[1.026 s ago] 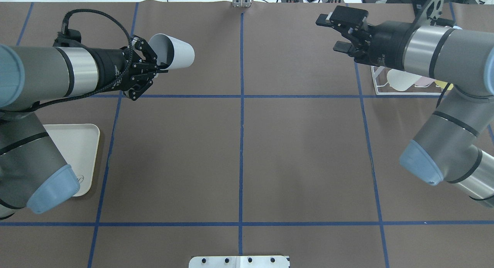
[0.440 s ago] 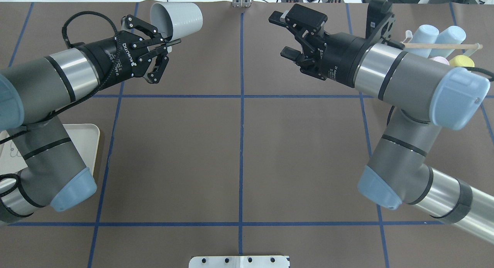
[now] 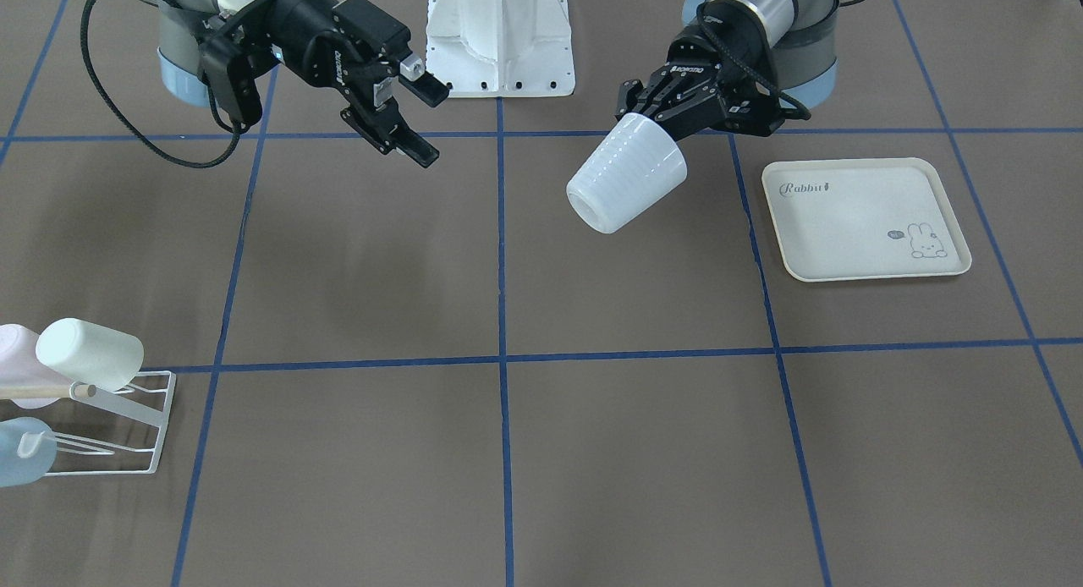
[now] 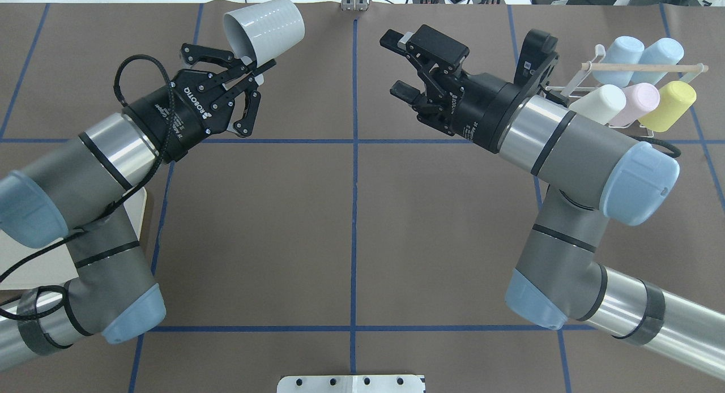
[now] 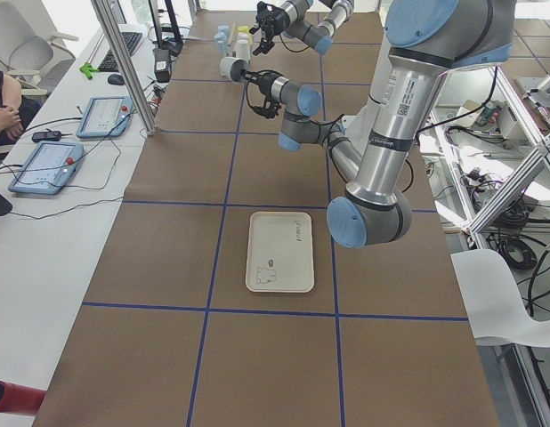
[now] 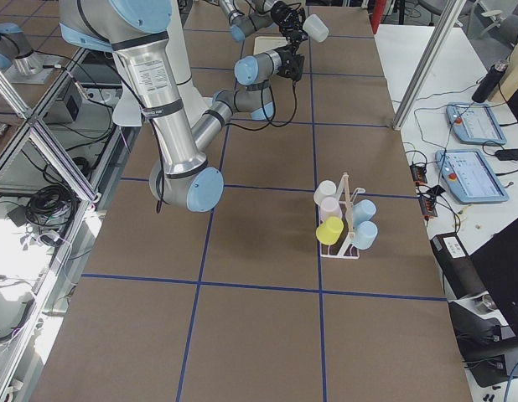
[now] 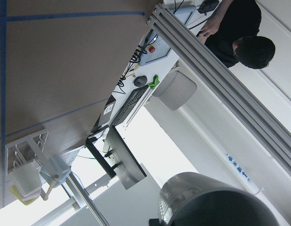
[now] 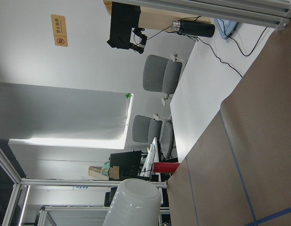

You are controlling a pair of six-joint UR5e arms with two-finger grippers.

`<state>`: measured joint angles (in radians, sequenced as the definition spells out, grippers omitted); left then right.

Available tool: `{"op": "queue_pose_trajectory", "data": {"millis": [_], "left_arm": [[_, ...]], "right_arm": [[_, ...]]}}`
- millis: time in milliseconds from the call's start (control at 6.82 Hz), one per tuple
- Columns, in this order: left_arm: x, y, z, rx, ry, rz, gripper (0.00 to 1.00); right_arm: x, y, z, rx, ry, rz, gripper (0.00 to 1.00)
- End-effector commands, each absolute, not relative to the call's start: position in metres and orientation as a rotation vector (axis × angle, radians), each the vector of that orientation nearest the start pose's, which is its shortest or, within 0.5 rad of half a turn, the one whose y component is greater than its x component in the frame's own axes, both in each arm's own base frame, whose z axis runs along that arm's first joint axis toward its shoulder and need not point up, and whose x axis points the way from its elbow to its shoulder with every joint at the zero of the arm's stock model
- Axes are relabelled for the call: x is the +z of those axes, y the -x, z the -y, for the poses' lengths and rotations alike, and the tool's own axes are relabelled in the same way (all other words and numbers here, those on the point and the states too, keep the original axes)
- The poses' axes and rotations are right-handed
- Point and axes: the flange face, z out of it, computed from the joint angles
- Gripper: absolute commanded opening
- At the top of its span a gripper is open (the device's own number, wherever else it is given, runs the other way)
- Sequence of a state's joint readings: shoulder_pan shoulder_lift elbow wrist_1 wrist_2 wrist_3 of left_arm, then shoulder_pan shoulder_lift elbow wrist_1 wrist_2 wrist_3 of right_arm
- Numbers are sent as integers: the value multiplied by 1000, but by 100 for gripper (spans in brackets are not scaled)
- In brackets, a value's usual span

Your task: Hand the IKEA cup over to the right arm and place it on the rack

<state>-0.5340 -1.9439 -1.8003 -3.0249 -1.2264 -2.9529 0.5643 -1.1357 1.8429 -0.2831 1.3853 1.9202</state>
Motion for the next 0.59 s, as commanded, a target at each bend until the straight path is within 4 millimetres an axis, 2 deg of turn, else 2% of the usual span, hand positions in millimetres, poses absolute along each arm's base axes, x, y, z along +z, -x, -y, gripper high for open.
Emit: {"op": "queue_pose_trajectory", "data": {"millis": [0, 147, 440], "left_arm": [[208, -395, 375, -1407, 835, -2343, 0], [190, -405, 369, -1355, 800, -2365, 0], [173, -421, 354, -1292, 758, -2372, 0]], "right_arm": [[159, 368, 406, 778, -331, 2068, 100], [160, 372, 406, 778, -328, 2062, 100], [160, 382, 407, 774, -323, 2053, 100]]}}
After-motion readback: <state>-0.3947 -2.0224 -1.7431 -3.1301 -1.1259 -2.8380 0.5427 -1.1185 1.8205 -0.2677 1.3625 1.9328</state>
